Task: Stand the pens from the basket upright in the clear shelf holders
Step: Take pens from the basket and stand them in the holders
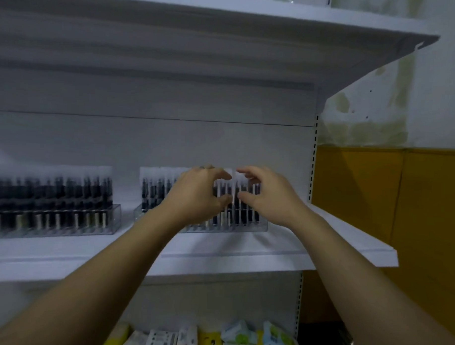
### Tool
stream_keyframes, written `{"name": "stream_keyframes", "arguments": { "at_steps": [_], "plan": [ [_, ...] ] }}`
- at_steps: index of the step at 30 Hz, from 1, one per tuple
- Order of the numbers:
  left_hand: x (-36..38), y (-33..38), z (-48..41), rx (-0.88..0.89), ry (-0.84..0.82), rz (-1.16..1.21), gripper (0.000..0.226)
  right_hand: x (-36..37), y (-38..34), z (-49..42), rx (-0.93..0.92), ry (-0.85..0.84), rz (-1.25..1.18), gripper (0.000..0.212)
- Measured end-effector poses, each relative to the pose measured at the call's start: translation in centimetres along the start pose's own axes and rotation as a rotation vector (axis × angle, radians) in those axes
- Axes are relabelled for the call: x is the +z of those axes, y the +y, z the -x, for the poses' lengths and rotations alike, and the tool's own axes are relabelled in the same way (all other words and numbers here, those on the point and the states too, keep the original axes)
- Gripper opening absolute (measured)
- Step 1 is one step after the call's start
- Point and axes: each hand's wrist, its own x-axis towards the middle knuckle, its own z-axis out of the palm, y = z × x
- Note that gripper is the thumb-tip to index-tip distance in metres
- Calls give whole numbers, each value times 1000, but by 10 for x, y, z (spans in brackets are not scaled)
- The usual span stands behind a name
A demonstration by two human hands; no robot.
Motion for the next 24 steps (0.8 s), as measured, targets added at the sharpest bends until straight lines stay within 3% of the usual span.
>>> {"name": "stream_keyframes", "arguments": {
  "at_steps": [9,14,24],
  "plan": [
    [-19,-64,127,-115,24,-123,44,73,-75,64,-114,-109,-170,49],
    [-5,-96,190,-193,3,-142,41,123,-96,98,-86,-184,-271,38],
    [88,-150,295,-454,-281,-38,46,264,-78,181,48,-643,-172,41]
  ]
}}
